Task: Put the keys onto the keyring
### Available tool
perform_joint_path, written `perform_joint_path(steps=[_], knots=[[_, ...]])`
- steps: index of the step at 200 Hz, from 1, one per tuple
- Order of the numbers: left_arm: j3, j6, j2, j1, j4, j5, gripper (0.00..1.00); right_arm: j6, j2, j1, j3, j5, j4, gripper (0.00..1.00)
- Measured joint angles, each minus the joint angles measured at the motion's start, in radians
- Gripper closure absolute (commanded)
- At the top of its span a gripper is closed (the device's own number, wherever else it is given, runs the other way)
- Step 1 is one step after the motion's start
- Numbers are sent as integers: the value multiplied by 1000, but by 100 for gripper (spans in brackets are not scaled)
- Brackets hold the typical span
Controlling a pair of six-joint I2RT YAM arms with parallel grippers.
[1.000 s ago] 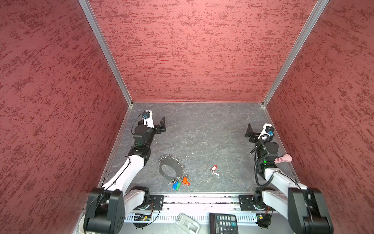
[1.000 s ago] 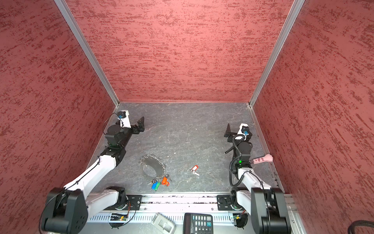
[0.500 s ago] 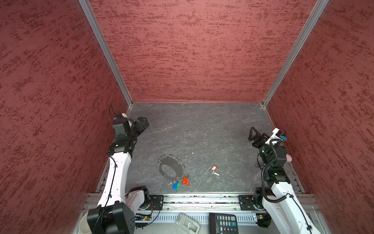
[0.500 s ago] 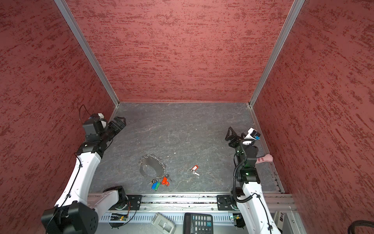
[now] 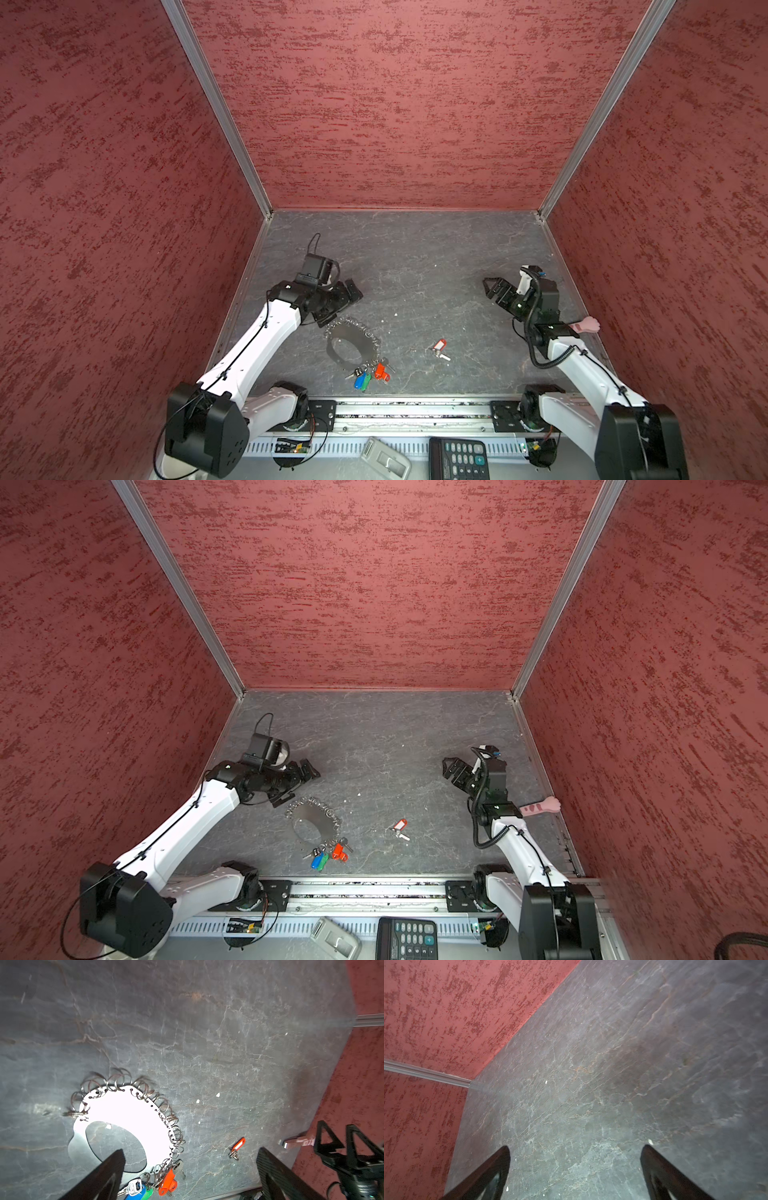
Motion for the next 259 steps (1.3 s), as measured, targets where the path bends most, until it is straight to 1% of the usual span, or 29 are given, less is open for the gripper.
perform_joint_path(steps=[20, 49, 72, 97, 131, 184, 230, 259], knots=[[-37, -76, 0, -99, -5, -48, 0, 2, 3, 41, 25, 2, 19, 1], [-123, -182, 2, -184, -4, -111, 0, 3, 11, 98, 33, 5, 21, 1], [-183, -238, 18, -220, 32, -124, 0, 4, 41, 135, 49, 12, 23, 1], [-214, -266, 96, -224, 100, -117, 1, 21, 77, 174, 64, 31, 29, 1], [-190, -249, 232, -250, 191, -106, 3, 51, 122, 227, 91, 60, 45, 1], [-64, -163, 391, -256, 271, -97, 4, 52, 158, 264, 132, 100, 30, 1], [93, -66, 549, -247, 351, -65, 4, 50, 208, 306, 182, 111, -30, 5], [170, 1, 616, -220, 373, -40, 4, 71, 211, 354, 182, 111, -61, 11]])
